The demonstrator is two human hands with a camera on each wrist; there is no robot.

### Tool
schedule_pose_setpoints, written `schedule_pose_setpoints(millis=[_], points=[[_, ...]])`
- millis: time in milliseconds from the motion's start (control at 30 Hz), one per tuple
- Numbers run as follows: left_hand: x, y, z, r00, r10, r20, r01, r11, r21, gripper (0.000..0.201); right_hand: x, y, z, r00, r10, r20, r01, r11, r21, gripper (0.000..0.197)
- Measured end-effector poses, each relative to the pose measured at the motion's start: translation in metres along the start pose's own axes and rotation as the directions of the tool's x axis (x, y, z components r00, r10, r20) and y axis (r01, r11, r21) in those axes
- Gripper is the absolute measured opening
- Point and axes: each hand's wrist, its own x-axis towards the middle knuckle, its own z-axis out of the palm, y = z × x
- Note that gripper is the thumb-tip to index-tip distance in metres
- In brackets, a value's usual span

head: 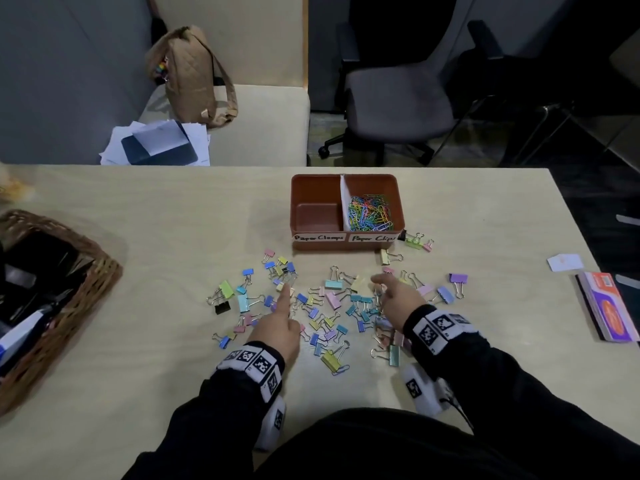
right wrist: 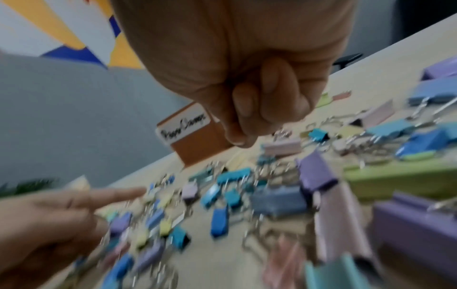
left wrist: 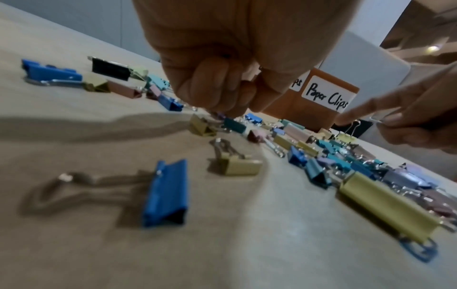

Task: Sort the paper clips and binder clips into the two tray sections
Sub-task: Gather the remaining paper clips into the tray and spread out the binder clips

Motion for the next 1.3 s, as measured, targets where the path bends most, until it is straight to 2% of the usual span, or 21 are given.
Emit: schedule_pose_setpoints(millis=[67, 133, 200, 233, 367, 500, 600, 800, 933, 1000, 1067, 1200, 1300], points=[[-0.001, 0.001, -0.003, 0.999, 0.042, 0.01, -0.041, 0.998, -0.041, 0.055, 0.002, 0.014, -0.01, 0.997, 0.058, -0.045, -0.05, 0.986, 0.161, 0.035], [-0.003, 0.003, -0.006, 0.997, 0.074, 0.03, -0.073, 0.997, -0.04, 0.044, 0.002, 0.026, -0.018, 0.993, 0.111, -0.047, -0.088, 0.935, 0.344, 0.03], [-0.006, 0.003, -0.007, 0.998, 0.061, 0.015, -0.061, 0.998, -0.023, 0.047, -0.002, 0.034, -0.023, 0.988, 0.153, -0.039, -0.113, 0.857, 0.503, 0.031], [-0.007, 0.001, -0.008, 1.0, 0.027, -0.011, -0.027, 0.999, -0.029, 0.054, -0.005, 0.037, -0.023, 0.986, 0.166, -0.028, -0.126, 0.836, 0.534, 0.03], [-0.006, -0.015, -0.024, 0.972, -0.204, -0.118, 0.194, 0.976, -0.095, 0.085, -0.009, 0.041, -0.012, 0.987, 0.161, 0.012, -0.149, 0.877, 0.457, 0.033], [0.0, -0.03, -0.036, 0.934, -0.334, -0.128, 0.321, 0.94, -0.112, 0.086, -0.007, 0.033, 0.001, 0.988, 0.139, 0.072, -0.156, 0.926, 0.343, 0.034], [0.0, -0.026, -0.034, 0.951, -0.289, -0.108, 0.288, 0.957, -0.029, 0.079, -0.009, 0.025, 0.006, 0.99, 0.139, 0.032, -0.141, 0.92, 0.366, 0.034], [-0.008, -0.015, -0.014, 0.995, -0.096, -0.004, 0.096, 0.991, 0.089, 0.071, -0.012, 0.02, 0.005, 0.99, 0.138, 0.017, -0.13, 0.876, 0.464, 0.033], [-0.011, -0.008, -0.012, 0.997, -0.069, -0.018, 0.068, 0.994, -0.08, 0.055, -0.01, 0.027, -0.003, 0.986, 0.161, -0.043, -0.119, 0.863, 0.491, 0.031], [-0.009, -0.003, -0.016, 0.997, -0.075, 0.015, 0.076, 0.976, -0.203, 0.038, -0.01, 0.03, -0.009, 0.98, 0.196, -0.024, -0.146, 0.804, 0.576, 0.027], [-0.007, 0.002, -0.022, 0.993, -0.094, 0.071, 0.114, 0.922, -0.369, 0.025, -0.013, 0.032, -0.014, 0.975, 0.219, 0.028, -0.188, 0.761, 0.621, 0.021], [-0.002, 0.021, -0.04, 0.983, -0.069, 0.173, 0.162, 0.77, -0.617, 0.029, -0.011, 0.041, -0.019, 0.974, 0.186, 0.132, -0.225, 0.698, 0.68, 0.016], [0.001, 0.039, -0.049, 0.977, -0.02, 0.214, 0.165, 0.707, -0.687, 0.032, -0.006, 0.045, -0.024, 0.963, 0.214, 0.164, -0.265, 0.65, 0.712, 0.023]])
